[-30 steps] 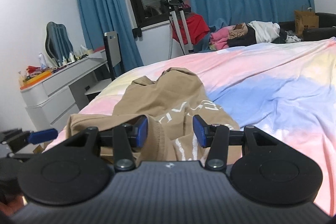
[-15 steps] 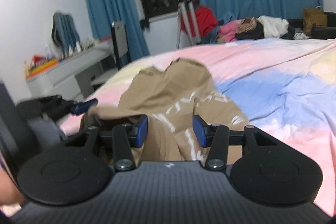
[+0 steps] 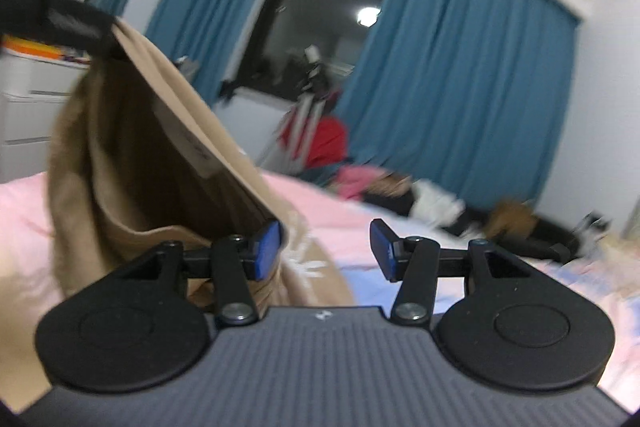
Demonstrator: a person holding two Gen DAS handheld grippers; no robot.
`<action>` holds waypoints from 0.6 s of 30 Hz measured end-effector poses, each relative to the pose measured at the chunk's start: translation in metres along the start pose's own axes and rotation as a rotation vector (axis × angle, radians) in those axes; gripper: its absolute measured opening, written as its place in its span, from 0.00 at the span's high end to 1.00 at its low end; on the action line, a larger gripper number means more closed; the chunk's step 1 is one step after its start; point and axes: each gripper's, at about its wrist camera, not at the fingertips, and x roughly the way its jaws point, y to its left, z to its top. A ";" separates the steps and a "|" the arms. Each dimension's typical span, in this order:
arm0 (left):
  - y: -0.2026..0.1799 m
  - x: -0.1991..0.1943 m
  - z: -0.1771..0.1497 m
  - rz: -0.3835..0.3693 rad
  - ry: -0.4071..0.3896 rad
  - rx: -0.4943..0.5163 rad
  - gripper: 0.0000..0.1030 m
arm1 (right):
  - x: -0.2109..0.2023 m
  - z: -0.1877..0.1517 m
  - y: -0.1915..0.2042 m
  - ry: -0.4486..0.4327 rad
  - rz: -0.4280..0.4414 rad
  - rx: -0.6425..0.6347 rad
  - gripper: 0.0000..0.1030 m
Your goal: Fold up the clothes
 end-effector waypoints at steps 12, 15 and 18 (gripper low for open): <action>0.031 0.008 -0.003 -0.037 0.104 -0.137 0.93 | 0.010 -0.003 -0.041 0.076 0.435 0.397 0.47; 0.034 0.010 -0.007 -0.066 0.121 -0.143 0.93 | -0.009 0.006 -0.015 0.002 0.569 0.295 0.46; 0.030 0.009 -0.013 -0.100 0.131 -0.140 0.93 | -0.013 0.012 0.009 -0.016 0.548 0.211 0.46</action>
